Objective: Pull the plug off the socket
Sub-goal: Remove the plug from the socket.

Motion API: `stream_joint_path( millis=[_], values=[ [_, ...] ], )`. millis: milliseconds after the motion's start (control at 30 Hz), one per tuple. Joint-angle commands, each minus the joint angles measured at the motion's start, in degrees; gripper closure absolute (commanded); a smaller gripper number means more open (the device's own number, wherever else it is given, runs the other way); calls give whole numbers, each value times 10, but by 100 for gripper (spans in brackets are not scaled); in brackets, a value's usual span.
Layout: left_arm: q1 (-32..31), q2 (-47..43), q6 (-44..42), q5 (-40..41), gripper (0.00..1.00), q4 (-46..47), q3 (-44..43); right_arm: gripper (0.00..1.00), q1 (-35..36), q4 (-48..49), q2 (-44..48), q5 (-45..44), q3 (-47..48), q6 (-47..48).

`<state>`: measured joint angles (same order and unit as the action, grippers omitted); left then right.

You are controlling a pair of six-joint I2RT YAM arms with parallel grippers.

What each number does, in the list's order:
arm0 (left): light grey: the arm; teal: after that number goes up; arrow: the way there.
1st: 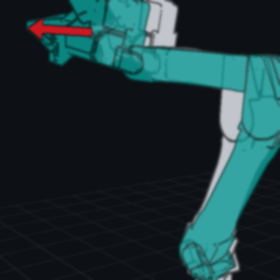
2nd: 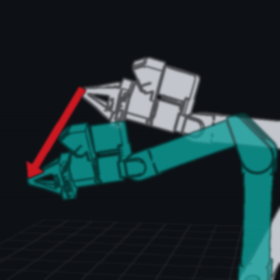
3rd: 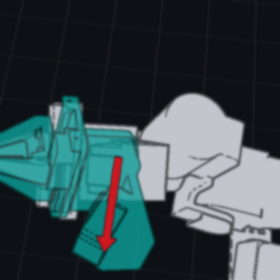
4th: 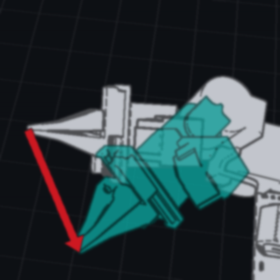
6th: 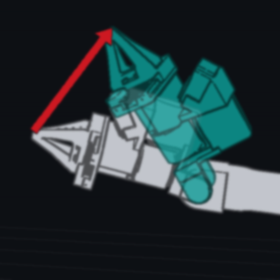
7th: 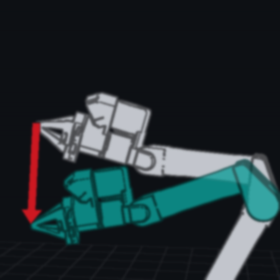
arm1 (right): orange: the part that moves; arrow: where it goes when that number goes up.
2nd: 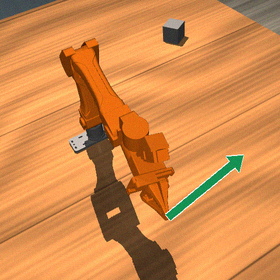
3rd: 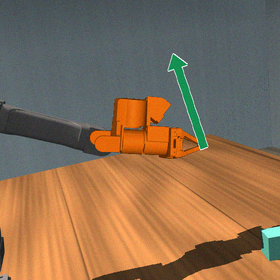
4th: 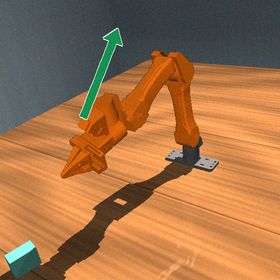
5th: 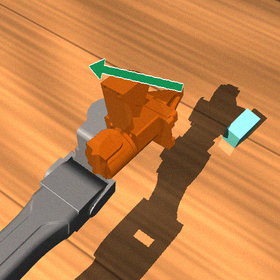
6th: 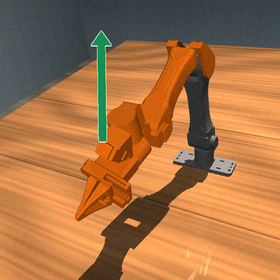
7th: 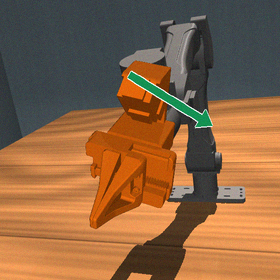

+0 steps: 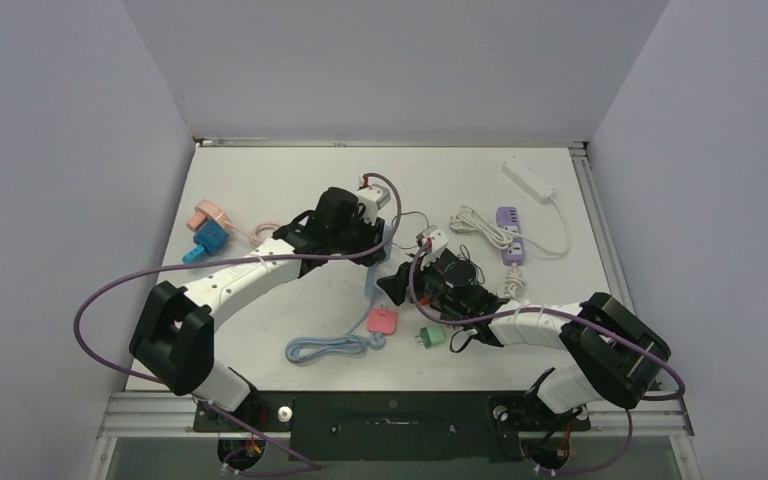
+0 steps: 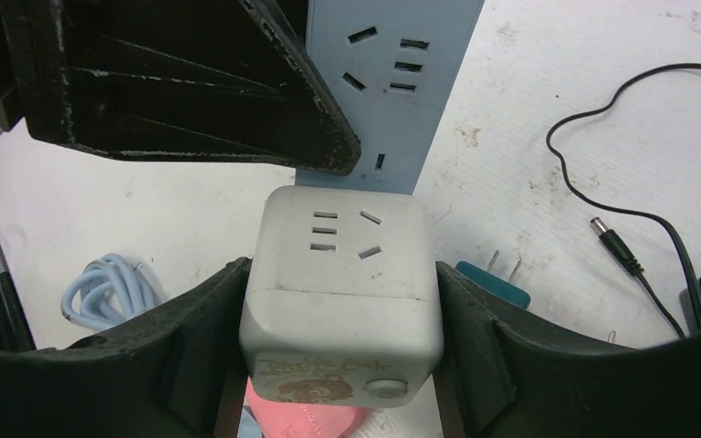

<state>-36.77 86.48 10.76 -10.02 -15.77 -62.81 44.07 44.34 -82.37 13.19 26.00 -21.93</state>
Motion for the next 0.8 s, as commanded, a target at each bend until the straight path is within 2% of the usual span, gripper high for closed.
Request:
stream_joint_path(
  millis=[0, 200, 267, 367, 467, 600, 767],
  values=[
    [13, 22, -2, 150, 100, -9, -37, 95, 25, -12, 31, -46, 16, 40],
    [8, 19, -13, 134, 100, 1, -34, 95, 26, -6, 22, -27, 20, 29],
    [11, 14, -21, 92, 100, 12, -31, 95, 24, -3, 26, -20, 17, 27],
    [26, 10, -35, -21, 100, 25, -32, 95, 14, 8, 29, 2, 12, 20],
    [35, 2, -55, -93, 100, 24, -37, 95, -15, 43, 27, 53, 1, -4],
    [37, -11, -91, -156, 100, 5, -42, 95, -66, 112, 15, 150, -15, -53],
    [39, -24, -101, -176, 100, -1, -40, 95, -74, 118, 13, 160, -17, -56]
  ],
)
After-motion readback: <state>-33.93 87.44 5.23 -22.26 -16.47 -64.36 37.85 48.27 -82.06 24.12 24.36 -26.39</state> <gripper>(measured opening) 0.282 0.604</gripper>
